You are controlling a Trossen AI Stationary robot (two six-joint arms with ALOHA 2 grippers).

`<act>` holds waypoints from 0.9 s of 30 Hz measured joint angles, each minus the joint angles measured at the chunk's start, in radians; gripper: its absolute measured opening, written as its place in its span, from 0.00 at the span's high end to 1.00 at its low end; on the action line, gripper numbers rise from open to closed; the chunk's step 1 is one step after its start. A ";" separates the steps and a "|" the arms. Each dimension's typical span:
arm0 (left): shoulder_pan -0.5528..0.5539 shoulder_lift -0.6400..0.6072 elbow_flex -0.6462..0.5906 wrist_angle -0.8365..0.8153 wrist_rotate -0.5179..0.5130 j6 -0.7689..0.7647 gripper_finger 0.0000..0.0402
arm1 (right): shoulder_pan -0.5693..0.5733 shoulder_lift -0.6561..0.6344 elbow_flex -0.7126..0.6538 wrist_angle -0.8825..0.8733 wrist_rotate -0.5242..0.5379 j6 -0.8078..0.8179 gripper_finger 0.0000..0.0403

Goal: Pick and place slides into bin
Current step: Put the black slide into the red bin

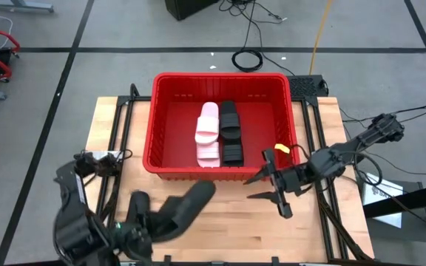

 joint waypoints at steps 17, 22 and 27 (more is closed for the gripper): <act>0.335 -0.254 0.000 -0.033 0.085 0.375 1.00 | -0.241 -0.054 0.000 -0.150 -0.004 -0.030 0.62; 0.484 -0.278 -0.002 -0.032 0.166 0.450 1.00 | -0.309 -0.059 0.000 -0.167 -0.007 -0.035 0.62; 0.634 -0.309 -0.041 -0.030 0.242 0.465 1.00 | -0.362 -0.060 0.000 -0.168 -0.009 -0.066 0.62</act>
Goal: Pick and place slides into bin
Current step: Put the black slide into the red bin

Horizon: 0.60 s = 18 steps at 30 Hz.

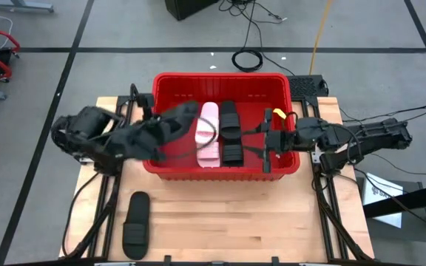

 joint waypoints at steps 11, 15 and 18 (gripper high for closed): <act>0.221 -0.228 -0.516 0.273 0.176 0.103 1.00 | -0.146 -0.009 0.000 -0.060 -0.202 -0.020 0.62; 0.272 -0.335 -0.734 0.497 0.269 0.229 1.00 | -0.209 -0.009 0.000 -0.061 -0.279 -0.034 0.62; 0.322 -0.406 -0.870 0.588 0.274 0.251 1.00 | -0.250 -0.009 0.000 -0.072 -0.326 -0.034 0.62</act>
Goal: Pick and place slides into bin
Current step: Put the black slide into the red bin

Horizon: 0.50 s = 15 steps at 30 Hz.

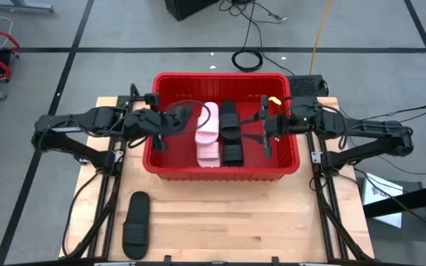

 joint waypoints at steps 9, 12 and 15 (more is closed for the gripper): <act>0.170 -0.126 -0.297 0.270 0.106 0.104 1.00 | -0.091 0.025 0.000 -0.024 -0.095 -0.001 0.62; 0.213 -0.125 -0.362 0.309 0.162 0.125 1.00 | -0.109 0.043 0.000 -0.023 -0.098 -0.001 0.62; 0.250 -0.123 -0.412 0.332 0.173 0.122 1.00 | -0.126 0.057 0.000 -0.024 -0.100 -0.001 0.62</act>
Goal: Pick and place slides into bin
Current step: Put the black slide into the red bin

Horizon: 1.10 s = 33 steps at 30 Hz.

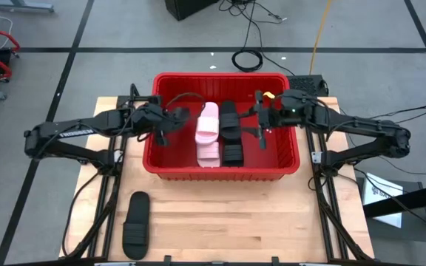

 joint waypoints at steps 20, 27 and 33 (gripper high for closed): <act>0.054 0.000 -0.315 0.326 0.168 -0.070 0.98 | -0.111 0.014 0.000 0.052 -0.074 -0.007 0.62; 0.048 0.002 -0.389 0.386 0.228 -0.140 0.98 | -0.147 0.014 0.000 0.059 -0.081 -0.026 0.62; 0.042 0.006 -0.395 0.393 0.236 -0.206 0.98 | -0.181 0.014 0.000 0.064 -0.153 -0.024 0.62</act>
